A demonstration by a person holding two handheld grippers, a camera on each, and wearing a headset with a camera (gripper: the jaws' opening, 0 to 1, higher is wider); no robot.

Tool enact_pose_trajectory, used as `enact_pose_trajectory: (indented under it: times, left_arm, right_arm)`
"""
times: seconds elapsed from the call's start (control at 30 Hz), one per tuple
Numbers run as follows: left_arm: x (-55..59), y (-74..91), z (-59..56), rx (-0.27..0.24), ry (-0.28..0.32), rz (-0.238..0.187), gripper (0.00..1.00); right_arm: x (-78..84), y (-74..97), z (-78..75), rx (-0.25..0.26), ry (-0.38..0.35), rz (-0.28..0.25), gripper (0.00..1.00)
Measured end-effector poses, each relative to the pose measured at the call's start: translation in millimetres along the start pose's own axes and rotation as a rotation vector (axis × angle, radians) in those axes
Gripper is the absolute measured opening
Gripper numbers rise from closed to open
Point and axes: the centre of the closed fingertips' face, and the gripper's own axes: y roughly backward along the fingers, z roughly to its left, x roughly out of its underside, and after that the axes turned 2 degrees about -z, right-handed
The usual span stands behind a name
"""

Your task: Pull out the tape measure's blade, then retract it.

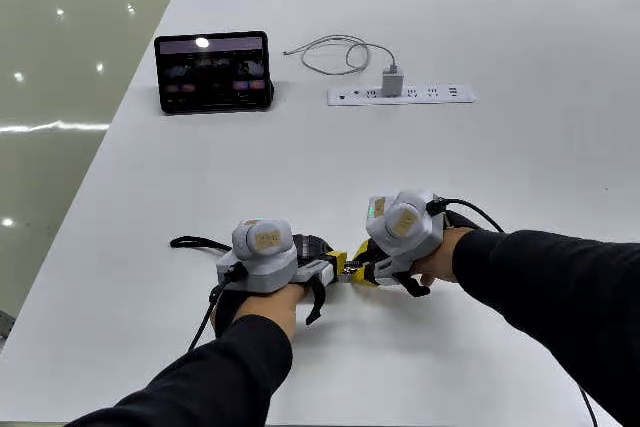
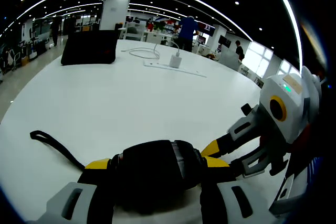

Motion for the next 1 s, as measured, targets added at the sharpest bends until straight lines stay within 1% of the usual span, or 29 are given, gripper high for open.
enact_pose_trajectory:
  times: [0.23,0.77,1.0]
  left_arm:
    - [-0.3,0.0,0.2,0.004,-0.001,0.002,0.62]
    - [-0.6,-0.1,0.9,0.009,0.003,0.006,0.62]
    - [-0.5,0.2,0.4,0.010,0.002,0.008,0.63]
  right_arm:
    - [-5.4,-4.9,1.4,-0.014,-0.002,0.001,0.11]
    - [-12.6,-9.9,2.0,-0.018,-0.006,-0.004,0.11]
    - [-11.6,-8.5,2.2,-0.023,-0.010,0.001,0.12]
